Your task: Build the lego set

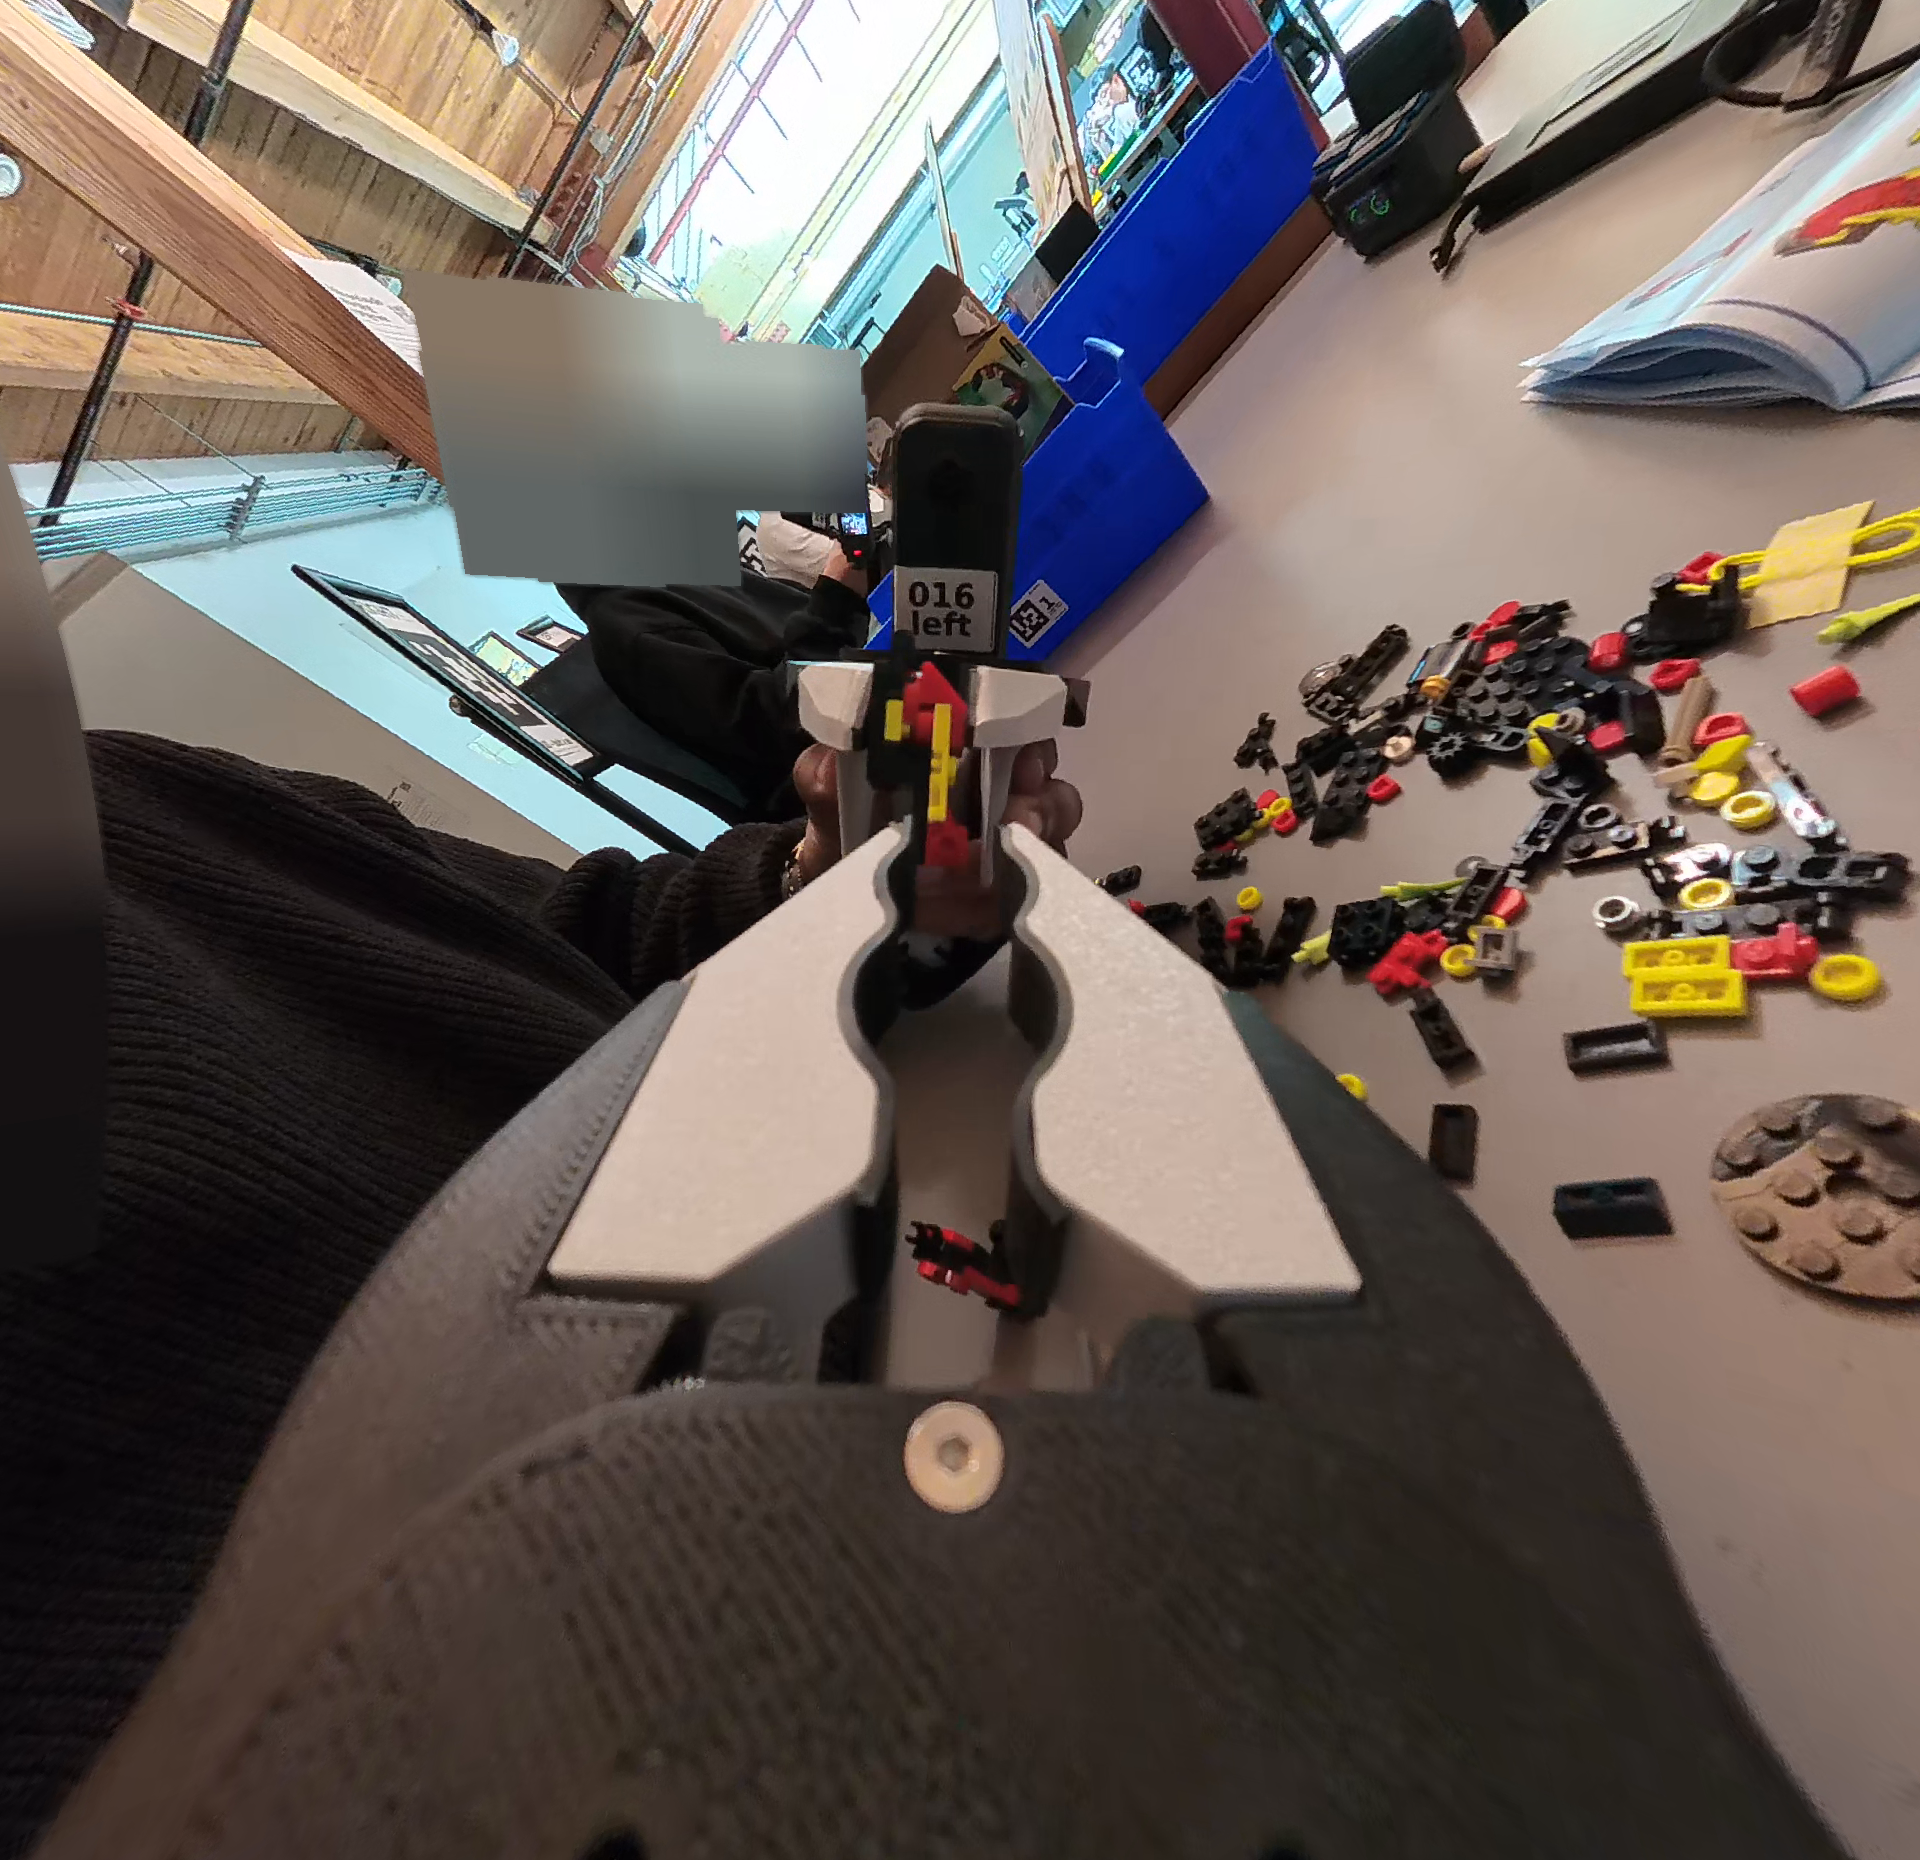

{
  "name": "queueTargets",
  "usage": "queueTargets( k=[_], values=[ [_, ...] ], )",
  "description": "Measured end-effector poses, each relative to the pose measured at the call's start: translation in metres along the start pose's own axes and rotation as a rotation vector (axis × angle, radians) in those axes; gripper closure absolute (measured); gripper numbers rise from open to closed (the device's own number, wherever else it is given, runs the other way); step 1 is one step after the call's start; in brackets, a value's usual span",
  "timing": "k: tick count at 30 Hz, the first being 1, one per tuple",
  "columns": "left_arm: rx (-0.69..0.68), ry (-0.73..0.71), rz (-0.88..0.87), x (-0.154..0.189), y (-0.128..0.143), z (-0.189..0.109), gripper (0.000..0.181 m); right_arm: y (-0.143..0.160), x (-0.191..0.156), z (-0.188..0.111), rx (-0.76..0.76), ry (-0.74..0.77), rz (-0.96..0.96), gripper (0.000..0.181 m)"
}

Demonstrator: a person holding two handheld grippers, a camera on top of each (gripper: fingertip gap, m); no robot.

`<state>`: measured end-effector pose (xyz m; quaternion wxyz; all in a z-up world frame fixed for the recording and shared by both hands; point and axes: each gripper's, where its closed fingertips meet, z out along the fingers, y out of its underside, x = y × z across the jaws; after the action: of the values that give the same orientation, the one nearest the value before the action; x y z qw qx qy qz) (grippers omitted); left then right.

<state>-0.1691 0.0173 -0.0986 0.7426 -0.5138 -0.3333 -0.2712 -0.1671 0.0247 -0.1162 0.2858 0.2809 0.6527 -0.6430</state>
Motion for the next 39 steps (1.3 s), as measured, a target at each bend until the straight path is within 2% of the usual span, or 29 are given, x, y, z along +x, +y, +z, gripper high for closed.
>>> queueTargets(
  k=[10, 14, 18, 23, 26, 27, 30, 34, 39],
  values=[
    [0.083, -0.028, -0.025, -0.009, -0.017, -0.013, 0.165, -0.015, 0.013, -0.016, 0.051, 0.112, -0.12, 0.165],
    [0.11, -0.013, -0.062, -0.01, -0.021, -0.016, 0.165, -0.013, 0.01, -0.012, 0.043, 0.112, -0.141, 0.16],
    [0.06, 0.002, -0.055, -0.007, -0.01, -0.008, 0.165, -0.003, 0.004, 0.001, 0.007, 0.071, -0.115, 0.152],
    [-0.008, 0.018, -0.051, -0.003, 0.004, 0.001, 0.164, 0.007, -0.001, 0.009, -0.031, 0.048, -0.113, 0.152],
    [-0.032, 0.025, -0.053, -0.001, 0.009, 0.005, 0.164, 0.011, -0.001, 0.011, -0.057, 0.051, -0.128, 0.159],
    [-0.044, 0.026, -0.054, -0.001, 0.011, 0.006, 0.164, 0.013, -0.002, 0.011, -0.07, 0.05, -0.14, 0.17],
    [-0.091, 0.023, -0.049, -0.001, 0.017, 0.007, 0.163, 0.017, -0.001, 0.009, -0.115, 0.067, -0.192, 0.172],
    [-0.193, -0.054, -0.009, -0.013, 0.025, 0.002, 0.133, 0.034, 0.018, -0.003, -0.285, 0.207, -0.391, 0.172],
    [-0.442, -0.23, 0.235, -0.038, 0.053, -0.007, 0.128, 0.083, 0.057, -0.023, -0.664, 0.391, -0.674, 0.172]
  ],
)
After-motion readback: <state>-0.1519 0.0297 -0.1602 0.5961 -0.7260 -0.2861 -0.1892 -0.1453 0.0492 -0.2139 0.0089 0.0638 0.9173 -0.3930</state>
